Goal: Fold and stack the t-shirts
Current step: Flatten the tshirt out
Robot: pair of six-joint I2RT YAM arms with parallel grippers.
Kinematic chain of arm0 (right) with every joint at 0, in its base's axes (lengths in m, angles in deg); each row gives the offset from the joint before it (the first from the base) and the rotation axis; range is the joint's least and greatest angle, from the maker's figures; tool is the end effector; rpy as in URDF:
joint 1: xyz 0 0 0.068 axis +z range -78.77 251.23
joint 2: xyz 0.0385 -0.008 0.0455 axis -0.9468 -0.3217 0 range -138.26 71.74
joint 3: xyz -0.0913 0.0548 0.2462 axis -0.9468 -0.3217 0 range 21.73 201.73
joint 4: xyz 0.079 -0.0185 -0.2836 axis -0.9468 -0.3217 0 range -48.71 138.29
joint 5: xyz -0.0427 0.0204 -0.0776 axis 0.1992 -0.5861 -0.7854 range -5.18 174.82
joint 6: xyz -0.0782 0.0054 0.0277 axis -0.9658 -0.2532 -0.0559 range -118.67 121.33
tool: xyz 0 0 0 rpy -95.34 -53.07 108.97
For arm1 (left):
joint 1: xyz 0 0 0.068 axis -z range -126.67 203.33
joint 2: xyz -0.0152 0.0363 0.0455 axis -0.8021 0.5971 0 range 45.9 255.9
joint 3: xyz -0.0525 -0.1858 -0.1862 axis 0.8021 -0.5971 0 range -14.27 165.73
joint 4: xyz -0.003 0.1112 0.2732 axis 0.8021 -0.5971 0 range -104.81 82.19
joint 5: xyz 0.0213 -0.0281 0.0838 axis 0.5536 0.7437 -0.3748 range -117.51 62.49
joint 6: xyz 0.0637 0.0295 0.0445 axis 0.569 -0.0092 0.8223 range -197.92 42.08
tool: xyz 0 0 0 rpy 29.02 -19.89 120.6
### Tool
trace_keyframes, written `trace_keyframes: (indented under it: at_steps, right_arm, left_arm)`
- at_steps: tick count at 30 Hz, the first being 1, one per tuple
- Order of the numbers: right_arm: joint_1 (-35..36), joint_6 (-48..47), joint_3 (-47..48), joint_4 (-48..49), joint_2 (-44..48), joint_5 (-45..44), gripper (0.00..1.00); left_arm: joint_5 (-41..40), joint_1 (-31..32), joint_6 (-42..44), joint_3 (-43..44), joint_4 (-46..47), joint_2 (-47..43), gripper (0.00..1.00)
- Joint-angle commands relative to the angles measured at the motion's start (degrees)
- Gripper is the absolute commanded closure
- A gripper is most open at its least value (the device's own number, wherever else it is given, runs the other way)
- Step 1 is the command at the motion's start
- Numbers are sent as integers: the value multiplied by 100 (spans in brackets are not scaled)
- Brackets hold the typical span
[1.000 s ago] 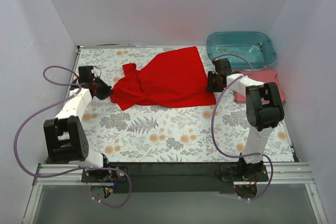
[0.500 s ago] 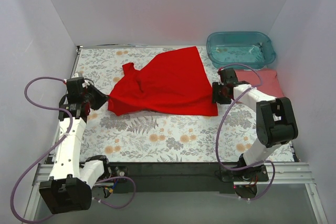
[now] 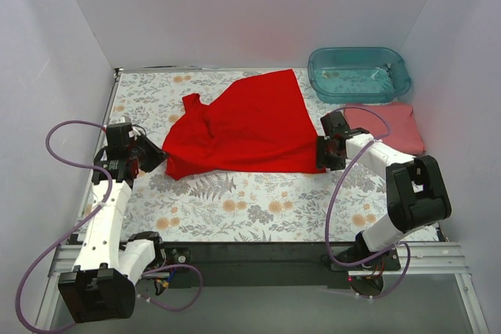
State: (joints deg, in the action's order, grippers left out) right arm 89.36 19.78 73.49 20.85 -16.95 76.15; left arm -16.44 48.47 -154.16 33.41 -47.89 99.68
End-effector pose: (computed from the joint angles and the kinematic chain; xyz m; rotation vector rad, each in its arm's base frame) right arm 0.3240 0.0947 0.1207 0.0538 2.6704 -0.0016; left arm 0.2529 0.0076 0.2478 -1.5606 1.9744 -0.7883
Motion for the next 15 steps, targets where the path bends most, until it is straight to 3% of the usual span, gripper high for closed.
trace_keyframes:
  at_steps: [1, 15]
  right_arm:
    - [59, 377, 61, -68, -26, -179, 48]
    - [120, 975, 97, 116, -544, -302, 49]
  left_arm:
    - [88, 47, 84, -31, 105, -175, 100]
    - [97, 205, 128, -189, 237, -271, 100]
